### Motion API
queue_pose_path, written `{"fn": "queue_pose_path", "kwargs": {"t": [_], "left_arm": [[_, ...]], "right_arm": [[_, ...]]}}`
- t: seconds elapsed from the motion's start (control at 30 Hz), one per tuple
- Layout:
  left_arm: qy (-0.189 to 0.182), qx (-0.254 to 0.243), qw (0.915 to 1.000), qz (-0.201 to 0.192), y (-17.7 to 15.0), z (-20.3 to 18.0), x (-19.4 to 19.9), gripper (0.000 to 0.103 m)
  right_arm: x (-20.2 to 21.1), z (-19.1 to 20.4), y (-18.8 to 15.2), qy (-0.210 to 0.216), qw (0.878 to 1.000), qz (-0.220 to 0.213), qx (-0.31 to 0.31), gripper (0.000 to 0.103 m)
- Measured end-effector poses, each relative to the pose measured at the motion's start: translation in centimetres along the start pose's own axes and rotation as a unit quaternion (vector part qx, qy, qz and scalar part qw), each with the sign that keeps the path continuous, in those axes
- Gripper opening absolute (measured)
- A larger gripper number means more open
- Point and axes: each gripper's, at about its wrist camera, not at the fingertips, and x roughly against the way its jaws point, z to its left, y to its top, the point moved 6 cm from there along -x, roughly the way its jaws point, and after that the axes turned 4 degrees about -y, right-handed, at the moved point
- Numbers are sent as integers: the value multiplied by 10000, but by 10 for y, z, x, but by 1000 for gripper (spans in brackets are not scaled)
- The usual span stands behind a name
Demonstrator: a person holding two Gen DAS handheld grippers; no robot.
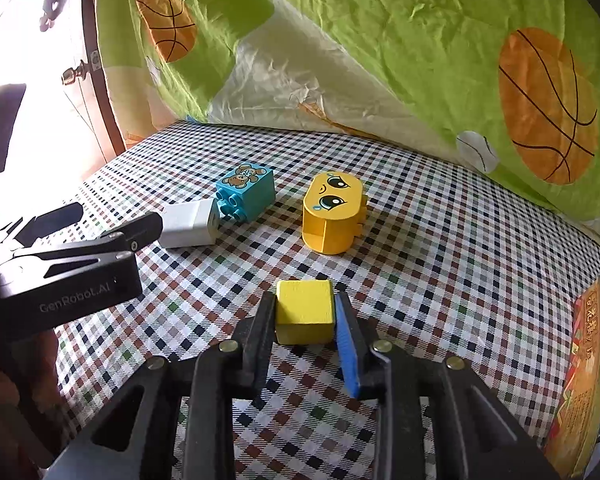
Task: Organize rigid objects
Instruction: 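Grasp the yellow cube with the right tool while the left tool approaches the white charger plug, then close the left tool on the white charger plug and lift it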
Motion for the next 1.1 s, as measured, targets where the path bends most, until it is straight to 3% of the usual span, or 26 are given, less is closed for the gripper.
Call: {"fn": "queue_pose_path", "kwargs": {"t": [0.2,0.3,0.5,0.63,0.73,0.87,1.0,1.1], "left_arm": [[-211,14,9997,77,7,-18,-10,102],[17,-108,9998,147,14,-27,-21,98],[-14,192,9966,806,14,-29,-57,78],[-96,256,9970,730,15,-27,-57,67],[-259,327,9967,699,13,-26,-51,67],[-541,596,9957,466,10,-17,-29,67],[-477,682,9962,-251,13,-12,6,67],[-327,485,9949,-827,16,-17,34,67]], "right_arm": [[28,-17,5,-22,9976,-568,-384,31],[33,-24,7,-91,9963,-690,-508,31],[32,-40,7,-119,9947,-661,-775,31],[32,-42,7,-150,9942,-692,-811,31],[35,-42,6,-153,9938,-748,-811,31],[41,-43,7,-86,9924,-921,-810,31],[50,-41,9,-11,9902,-1163,-770,31],[59,-39,10,102,9876,-1380,-740,31]]}}
